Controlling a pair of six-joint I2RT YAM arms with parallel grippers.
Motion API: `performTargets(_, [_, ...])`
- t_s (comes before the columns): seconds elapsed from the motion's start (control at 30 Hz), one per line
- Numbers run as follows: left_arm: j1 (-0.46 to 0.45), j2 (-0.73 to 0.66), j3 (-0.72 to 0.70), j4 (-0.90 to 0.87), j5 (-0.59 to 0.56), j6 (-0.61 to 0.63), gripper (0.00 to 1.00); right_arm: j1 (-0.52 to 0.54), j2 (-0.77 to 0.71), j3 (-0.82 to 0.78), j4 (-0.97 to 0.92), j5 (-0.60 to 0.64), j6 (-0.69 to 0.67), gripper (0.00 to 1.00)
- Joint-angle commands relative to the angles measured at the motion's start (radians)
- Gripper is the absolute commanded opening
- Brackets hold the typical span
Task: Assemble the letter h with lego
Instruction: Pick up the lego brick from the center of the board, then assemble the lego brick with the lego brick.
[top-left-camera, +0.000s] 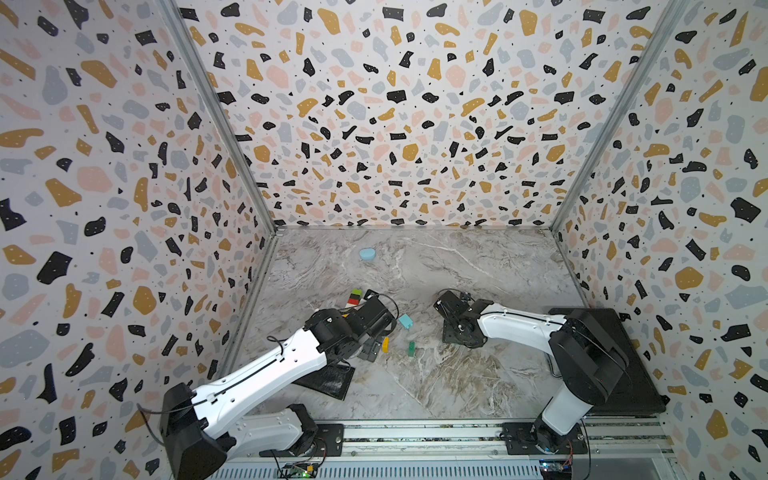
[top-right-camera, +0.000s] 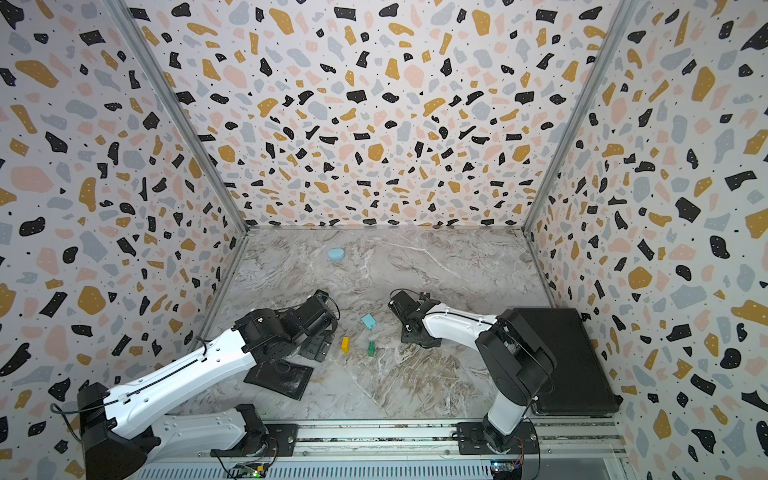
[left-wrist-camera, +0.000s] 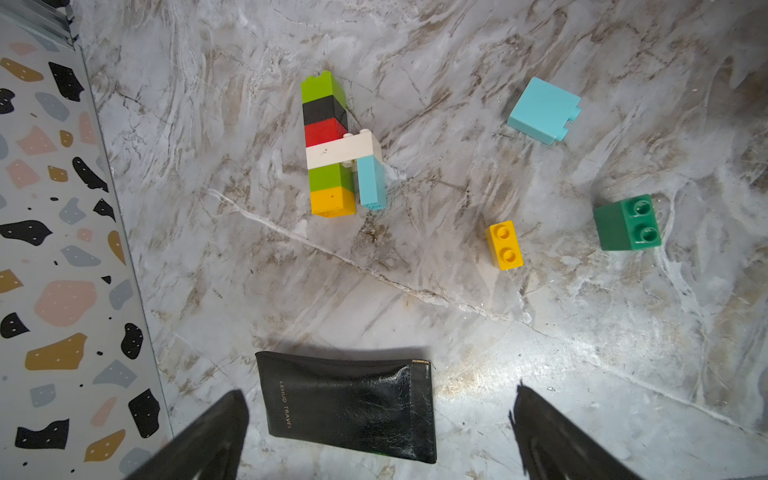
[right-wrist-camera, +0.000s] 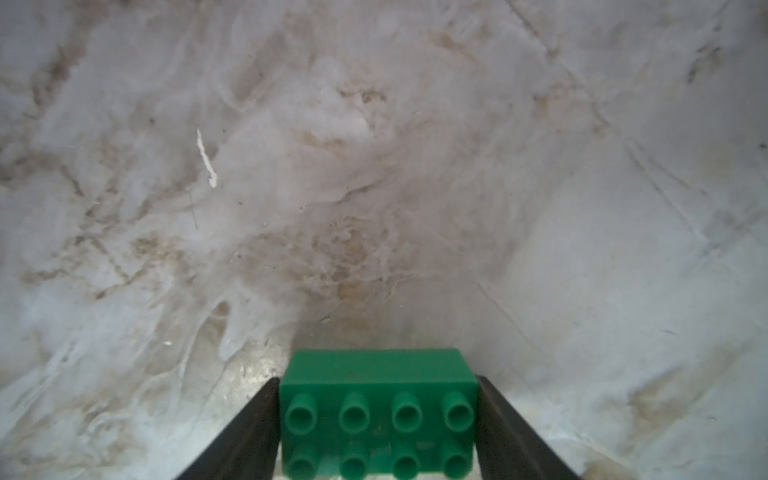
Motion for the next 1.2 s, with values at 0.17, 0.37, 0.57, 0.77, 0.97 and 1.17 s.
performTargets(0.17, [0.005,-0.002,-0.013,0.007,0.009,0.004,0.99,-0.003,0.000,0.003,-0.008,-0.010,-0.008,0.64])
performTargets(0.37, [0.005,-0.005,-0.012,0.007,0.008,0.004,0.99,-0.001,-0.042,-0.011,-0.005,-0.031,-0.007,0.39])
performTargets(0.57, [0.012,-0.011,0.002,-0.011,-0.023,-0.011,0.99,0.057,-0.145,-0.008,-0.025,-0.021,0.052,0.15])
performTargets(0.77, [0.068,-0.118,0.019,-0.038,-0.114,-0.051,0.99,0.167,-0.127,0.128,-0.126,-0.009,0.169,0.03])
performTargets(0.97, [0.154,-0.255,0.023,-0.027,-0.167,-0.072,0.99,0.258,-0.009,0.333,-0.212,0.020,0.222,0.01])
performTargets(1.17, [0.208,-0.355,0.046,-0.035,-0.137,-0.083,0.99,0.354,0.158,0.561,-0.317,0.021,0.232,0.00])
